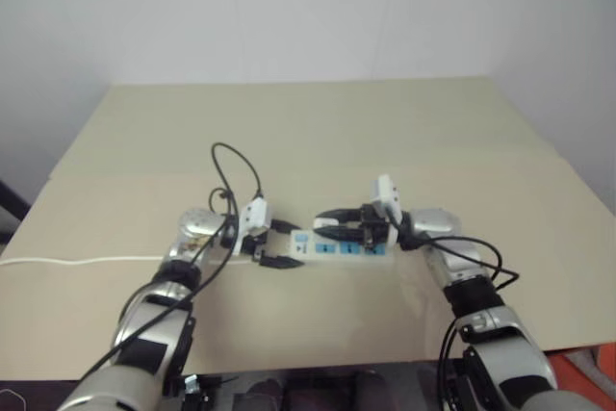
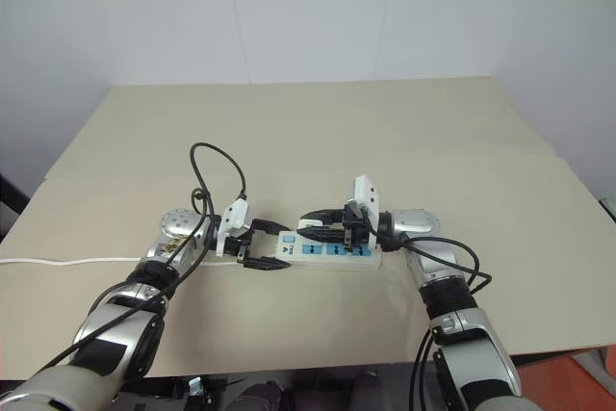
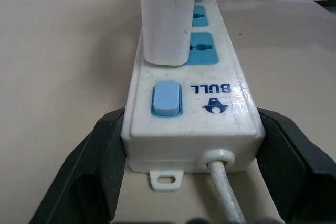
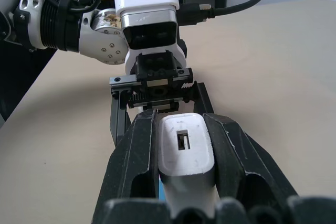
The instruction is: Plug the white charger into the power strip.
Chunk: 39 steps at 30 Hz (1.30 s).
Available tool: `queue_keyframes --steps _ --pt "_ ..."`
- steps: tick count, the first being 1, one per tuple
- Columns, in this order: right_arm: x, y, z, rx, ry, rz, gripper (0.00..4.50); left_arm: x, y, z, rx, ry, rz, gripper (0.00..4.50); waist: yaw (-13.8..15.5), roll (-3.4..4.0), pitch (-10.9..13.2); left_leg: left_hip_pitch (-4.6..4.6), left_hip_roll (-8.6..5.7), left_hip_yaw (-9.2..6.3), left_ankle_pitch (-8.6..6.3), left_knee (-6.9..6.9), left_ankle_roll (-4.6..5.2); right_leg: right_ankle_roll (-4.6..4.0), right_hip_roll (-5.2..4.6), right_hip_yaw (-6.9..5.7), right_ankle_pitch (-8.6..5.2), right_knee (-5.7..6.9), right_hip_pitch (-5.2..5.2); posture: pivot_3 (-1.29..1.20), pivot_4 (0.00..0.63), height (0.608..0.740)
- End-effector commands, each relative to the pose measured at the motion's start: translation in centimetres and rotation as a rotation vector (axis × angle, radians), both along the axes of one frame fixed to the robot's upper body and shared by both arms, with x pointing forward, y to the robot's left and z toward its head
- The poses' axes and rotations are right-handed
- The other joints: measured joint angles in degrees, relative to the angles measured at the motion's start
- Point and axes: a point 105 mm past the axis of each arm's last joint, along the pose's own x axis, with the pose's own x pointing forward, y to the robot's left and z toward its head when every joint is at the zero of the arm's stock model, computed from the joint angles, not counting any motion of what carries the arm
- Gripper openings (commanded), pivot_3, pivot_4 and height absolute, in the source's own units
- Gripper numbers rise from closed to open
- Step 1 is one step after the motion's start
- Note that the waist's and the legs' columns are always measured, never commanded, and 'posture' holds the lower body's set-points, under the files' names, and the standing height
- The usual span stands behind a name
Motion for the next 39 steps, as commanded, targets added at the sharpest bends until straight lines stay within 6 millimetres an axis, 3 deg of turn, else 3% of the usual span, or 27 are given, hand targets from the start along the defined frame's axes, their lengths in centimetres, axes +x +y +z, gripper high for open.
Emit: queue_keyframes --steps 1,11,21,31,36,39 --pt "-0.3 -0.3 -3.7 -0.109 0.103 -0.012 1.19 -0.4 0.2 -0.6 0.041 0.01 -0.03 3.24 0.0 0.0 0.0 0.01 0.0 0.0 0.0 0.0 0.0 0.0 0.0 0.0 0.0 0.0 0.0 0.0 0.15 0.74" --pt "0.2 -0.1 -4.0 -0.108 0.121 -0.017 1.19 -0.5 0.4 -0.6 0.038 0.012 -0.022 3.24 -0.3 0.01 -0.1 0.2 0.07 0.0 -0.04 -0.05 0.01 0.0 0.06 0.02 0.0 0.02 0.09 0.0 0.15 0.74" --pt "0.1 -0.5 -3.5 -0.092 0.026 -0.016 1.19 -0.3 0.2 -0.6 0.037 0.007 -0.016 3.24 -0.3 0.02 -0.1 0.22 0.09 0.01 -0.04 -0.05 0.0 0.0 0.07 0.03 0.0 0.03 0.09 0.0 0.15 0.74" --pt "0.3 -1.0 -2.9 -0.079 0.02 -0.032 4.47 -0.1 -0.1 -0.5 0.043 0.004 -0.017 3.24 0.0 0.01 -0.2 0.16 0.07 0.0 -0.03 -0.05 -0.02 0.0 0.06 0.01 0.0 -0.01 0.07 0.0 0.15 0.74" --pt "0.3 -1.3 -2.7 -0.085 0.013 -0.031 4.47 0.0 0.0 -0.4 0.046 0.029 -0.009 3.24 0.1 0.01 -0.2 0.15 0.07 0.0 -0.03 -0.05 -0.01 0.0 0.06 0.0 0.0 -0.01 0.07 0.0 0.15 0.74" --pt "0.3 -1.4 -2.6 -0.084 0.001 -0.034 4.5 0.3 0.0 -0.2 0.044 0.031 0.002 4.24 0.2 0.01 -0.2 0.15 0.07 0.0 -0.03 -0.05 -0.01 0.0 0.06 0.0 0.0 -0.01 0.08 0.0 0.15 0.74"
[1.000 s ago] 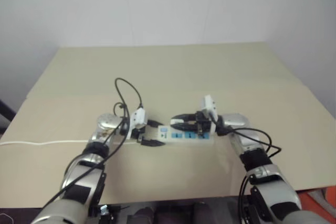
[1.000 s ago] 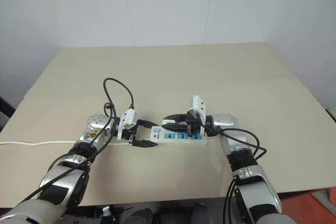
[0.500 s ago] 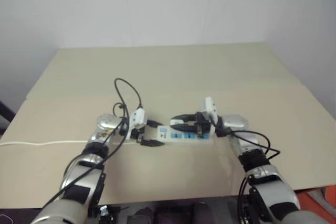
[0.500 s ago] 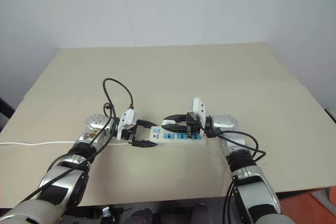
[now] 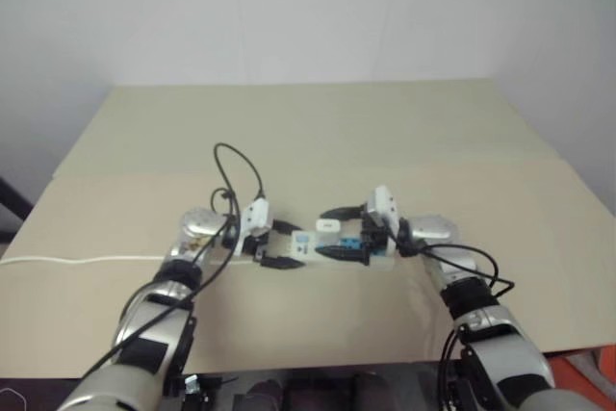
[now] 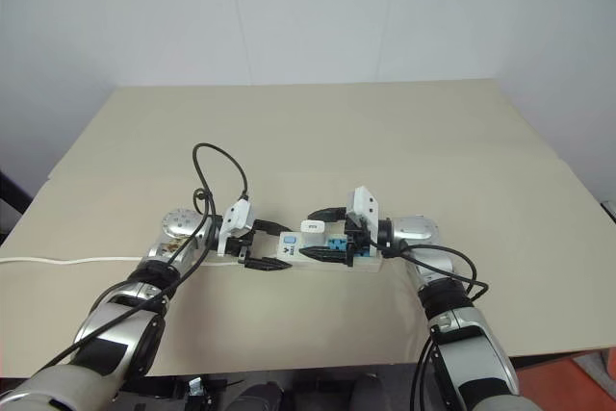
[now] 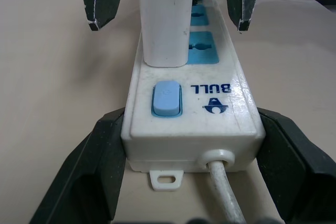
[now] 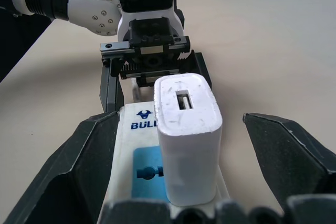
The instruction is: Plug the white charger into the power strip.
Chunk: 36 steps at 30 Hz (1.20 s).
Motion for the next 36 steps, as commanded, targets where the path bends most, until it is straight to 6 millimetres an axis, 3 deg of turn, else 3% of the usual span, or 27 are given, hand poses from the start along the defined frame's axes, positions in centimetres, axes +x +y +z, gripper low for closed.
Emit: queue_keyframes --steps 1,6,11,16,18,22,26,29,36 --pt "-0.1 -0.8 -0.8 -0.036 0.02 -0.021 4.5 0.2 0.0 0.1 0.019 0.008 0.0 4.49 0.0 0.0 0.0 -0.02 -0.01 0.0 0.0 0.0 0.0 0.0 0.0 0.01 0.0 0.01 -0.01 0.0 0.15 0.74" --pt "0.1 -1.1 0.5 -0.002 -0.01 -0.044 4.5 0.5 0.1 1.3 -0.039 -0.086 0.019 4.49 0.0 0.0 0.0 -0.17 -0.01 -0.01 0.01 0.02 -0.02 0.0 0.0 -0.01 0.0 0.0 -0.11 0.0 0.15 0.74" --pt "-0.3 -2.5 3.3 0.048 -0.074 -0.076 4.5 -0.1 1.3 3.6 -0.168 -0.103 0.012 4.49 0.0 0.0 0.0 -0.56 -0.01 -0.01 0.03 0.06 -0.05 -0.02 -0.02 0.01 0.01 0.09 -0.53 0.0 0.15 0.74" --pt "-2.2 -6.9 6.5 0.042 -0.143 -0.123 4.5 -2.3 4.0 5.3 -0.203 -0.087 0.003 4.49 -0.3 0.02 0.0 -1.0 -0.01 0.0 0.06 0.1 -0.09 -0.04 -0.04 0.06 0.03 0.52 -1.04 0.0 0.15 0.74" --pt "-2.9 -8.1 6.8 0.002 -0.155 -0.136 4.5 -3.1 4.8 5.0 -0.155 -0.085 0.004 4.49 -0.2 0.03 0.0 -1.03 -0.01 0.0 0.05 0.09 -0.08 -0.04 -0.03 0.06 0.03 0.53 -1.1 0.0 0.15 0.74" --pt "-4.4 -13.3 6.5 -0.183 -0.156 -0.238 4.5 -4.3 7.6 4.3 -0.03 -0.114 0.057 4.49 0.4 0.1 0.1 -0.84 0.0 0.01 0.01 0.05 -0.02 -0.06 -0.02 0.05 0.02 0.49 -0.92 0.0 0.15 0.74" --pt "-6.0 -15.8 6.6 -0.282 -0.148 -0.279 4.5 -4.2 9.6 4.1 0.019 -0.127 0.128 4.49 1.4 0.16 0.1 -0.8 0.02 0.04 -0.12 0.02 0.22 -0.1 -0.01 0.04 0.02 0.14 -0.88 0.0 0.15 0.74" --pt "-6.9 -16.5 6.6 -0.318 -0.143 -0.3 4.5 -4.2 10.7 3.5 0.046 -0.123 0.159 4.49 1.5 0.15 0.1 -0.73 0.05 0.06 -0.04 0.01 0.07 -0.12 -0.01 0.03 0.03 0.08 -0.79 0.0 0.15 0.74" --pt "-8.0 -17.0 6.3 -0.353 -0.15 -0.333 4.5 -3.8 11.2 2.9 0.048 -0.115 0.172 4.49 1.5 0.15 0.1 -0.69 0.06 0.12 -0.02 0.0 0.04 -0.12 -0.01 0.04 0.03 0.02 -0.73 0.0 0.15 0.74"
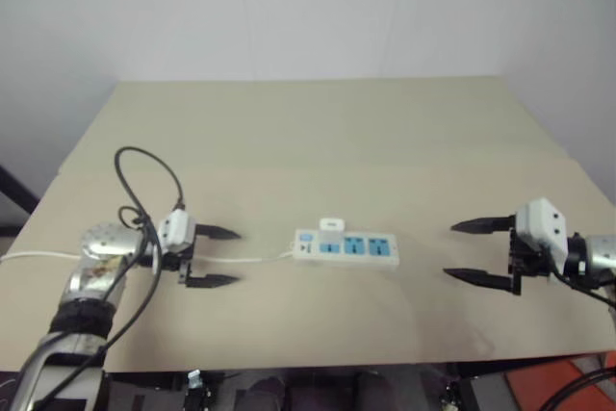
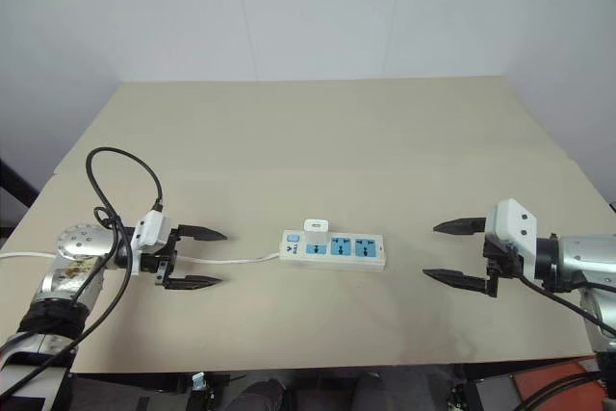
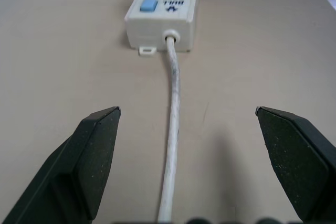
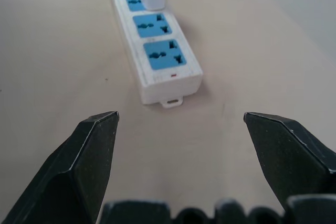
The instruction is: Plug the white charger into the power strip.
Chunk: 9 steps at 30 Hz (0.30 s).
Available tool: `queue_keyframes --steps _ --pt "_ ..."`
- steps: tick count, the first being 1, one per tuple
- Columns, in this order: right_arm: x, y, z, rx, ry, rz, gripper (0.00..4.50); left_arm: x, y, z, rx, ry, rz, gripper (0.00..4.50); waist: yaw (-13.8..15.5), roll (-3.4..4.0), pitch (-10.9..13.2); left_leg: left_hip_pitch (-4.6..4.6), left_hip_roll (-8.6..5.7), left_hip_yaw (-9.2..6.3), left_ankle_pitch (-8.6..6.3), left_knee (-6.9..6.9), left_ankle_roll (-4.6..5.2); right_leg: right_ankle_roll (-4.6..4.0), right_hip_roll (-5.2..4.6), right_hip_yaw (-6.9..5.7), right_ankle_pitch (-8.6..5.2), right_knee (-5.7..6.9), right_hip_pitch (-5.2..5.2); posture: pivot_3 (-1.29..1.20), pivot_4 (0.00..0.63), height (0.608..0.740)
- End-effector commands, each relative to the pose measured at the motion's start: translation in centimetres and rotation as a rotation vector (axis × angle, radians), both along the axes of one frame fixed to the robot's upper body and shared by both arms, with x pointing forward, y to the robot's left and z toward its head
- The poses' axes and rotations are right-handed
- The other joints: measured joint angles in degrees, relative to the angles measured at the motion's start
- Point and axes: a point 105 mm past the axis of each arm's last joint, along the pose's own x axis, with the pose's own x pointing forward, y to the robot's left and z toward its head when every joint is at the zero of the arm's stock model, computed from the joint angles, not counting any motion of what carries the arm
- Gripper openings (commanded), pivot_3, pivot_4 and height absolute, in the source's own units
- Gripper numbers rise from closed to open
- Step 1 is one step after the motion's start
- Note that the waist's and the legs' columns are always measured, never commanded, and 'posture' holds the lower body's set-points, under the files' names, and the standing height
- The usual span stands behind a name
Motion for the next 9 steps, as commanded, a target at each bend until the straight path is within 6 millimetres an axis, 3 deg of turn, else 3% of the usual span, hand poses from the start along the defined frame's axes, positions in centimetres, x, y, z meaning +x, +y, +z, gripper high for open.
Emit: queue_keyframes --steps 1,9 --pt "-0.4 -0.4 2.0 -0.012 -0.069 -0.015 4.5 0.6 0.5 0.7 0.011 -0.039 0.007 4.49 0.1 0.0 0.0 0.0 0.01 0.0 0.0 0.0 0.0 0.0 0.0 -0.01 0.0 0.0 0.0 0.0 0.15 0.74" --pt "-0.6 -1.9 1.3 -0.068 -0.048 -0.107 4.5 1.0 0.7 0.6 0.006 -0.044 0.011 4.49 0.2 -0.01 0.0 0.03 0.02 0.0 0.0 0.0 -0.01 0.0 0.0 -0.04 0.0 -0.04 0.06 0.0 0.15 0.74"
